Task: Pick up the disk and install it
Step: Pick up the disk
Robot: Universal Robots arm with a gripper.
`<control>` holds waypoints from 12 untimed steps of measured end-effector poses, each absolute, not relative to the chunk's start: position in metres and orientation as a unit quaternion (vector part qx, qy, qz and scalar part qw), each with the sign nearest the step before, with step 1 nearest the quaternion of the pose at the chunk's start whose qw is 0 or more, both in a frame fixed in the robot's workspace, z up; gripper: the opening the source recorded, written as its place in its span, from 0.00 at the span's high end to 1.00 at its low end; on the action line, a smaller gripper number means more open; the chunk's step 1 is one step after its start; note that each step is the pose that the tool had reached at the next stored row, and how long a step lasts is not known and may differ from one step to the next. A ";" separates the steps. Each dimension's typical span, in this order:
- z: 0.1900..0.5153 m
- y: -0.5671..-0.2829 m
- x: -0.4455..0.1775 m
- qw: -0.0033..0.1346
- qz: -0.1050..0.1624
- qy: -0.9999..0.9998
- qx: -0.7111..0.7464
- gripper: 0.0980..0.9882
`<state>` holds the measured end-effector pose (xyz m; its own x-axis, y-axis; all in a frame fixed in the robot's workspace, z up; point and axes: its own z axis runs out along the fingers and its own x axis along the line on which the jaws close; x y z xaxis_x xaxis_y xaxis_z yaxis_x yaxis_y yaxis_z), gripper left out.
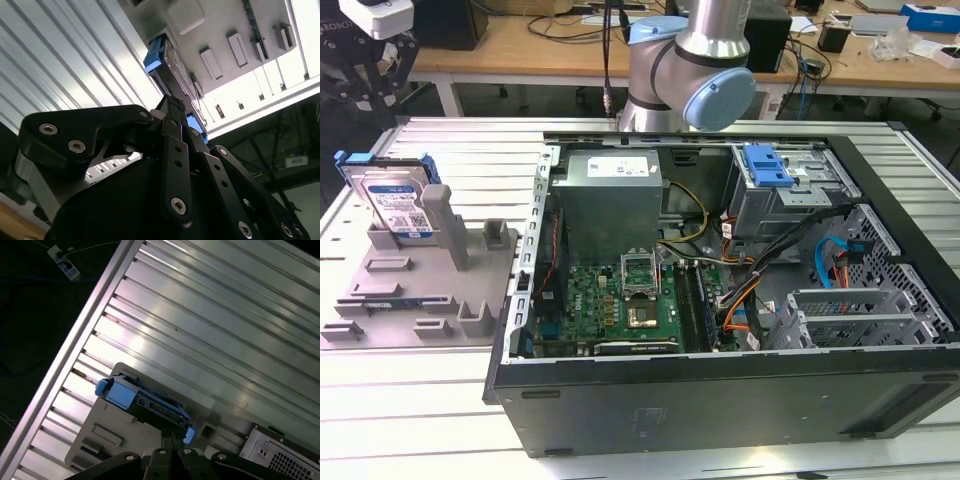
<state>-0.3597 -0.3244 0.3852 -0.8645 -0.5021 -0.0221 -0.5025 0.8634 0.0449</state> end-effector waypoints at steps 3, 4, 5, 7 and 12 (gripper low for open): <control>0.385 -0.324 -0.360 0.004 0.025 0.957 -0.288 0.98; 0.385 -0.324 -0.360 0.004 0.025 0.954 -0.299 0.92; 0.385 -0.324 -0.360 0.004 0.025 0.951 -0.308 0.85; 0.385 -0.324 -0.360 0.003 0.025 0.940 -0.339 0.71; 0.385 -0.324 -0.360 0.001 0.025 0.914 -0.406 0.63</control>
<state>-0.3597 -0.3244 0.3851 -0.6709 -0.7412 -0.0222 -0.7413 0.6696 0.0449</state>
